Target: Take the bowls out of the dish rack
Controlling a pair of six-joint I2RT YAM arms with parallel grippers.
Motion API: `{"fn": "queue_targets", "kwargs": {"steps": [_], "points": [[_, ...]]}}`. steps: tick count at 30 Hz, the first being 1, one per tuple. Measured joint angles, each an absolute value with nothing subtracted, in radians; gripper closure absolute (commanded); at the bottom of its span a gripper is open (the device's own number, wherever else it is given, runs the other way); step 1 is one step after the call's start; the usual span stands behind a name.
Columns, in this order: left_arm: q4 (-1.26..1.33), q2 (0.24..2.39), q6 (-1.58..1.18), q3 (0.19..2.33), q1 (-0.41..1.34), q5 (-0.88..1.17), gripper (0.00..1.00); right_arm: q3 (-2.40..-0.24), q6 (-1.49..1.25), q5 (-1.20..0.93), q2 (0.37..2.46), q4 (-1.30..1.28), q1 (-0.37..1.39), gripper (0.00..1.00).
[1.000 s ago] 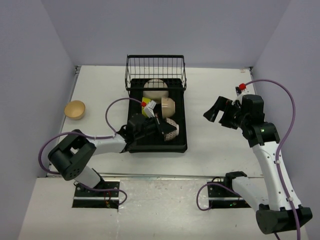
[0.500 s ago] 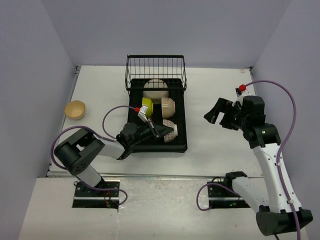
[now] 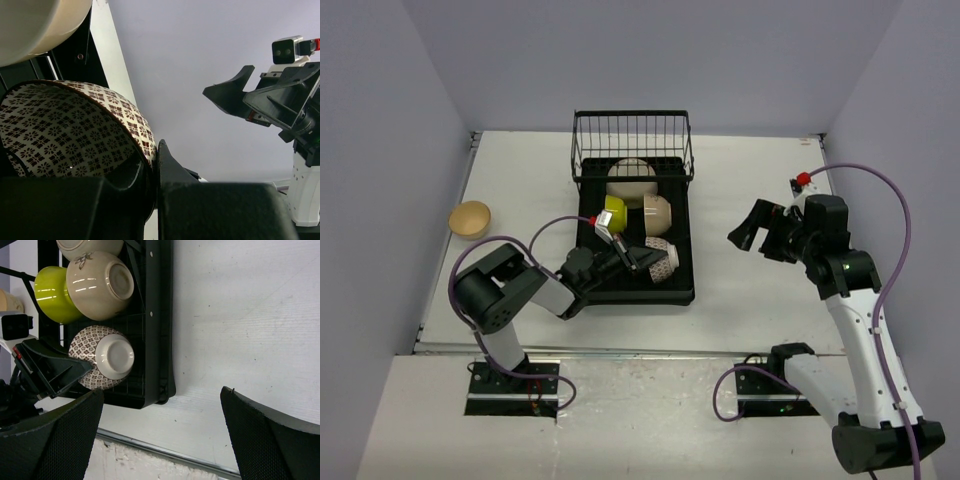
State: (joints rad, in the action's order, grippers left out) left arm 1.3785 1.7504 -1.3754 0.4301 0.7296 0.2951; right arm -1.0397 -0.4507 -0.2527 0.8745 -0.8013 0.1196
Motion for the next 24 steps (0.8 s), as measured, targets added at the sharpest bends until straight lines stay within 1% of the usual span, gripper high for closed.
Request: {"fn": "queue_targets", "kwargs": {"steps": [24], "points": [[1.309,1.669,-1.423,0.411,0.727,0.348,1.0,-1.039,-0.451,-0.264,0.888,-0.8,0.12,0.01]]}}
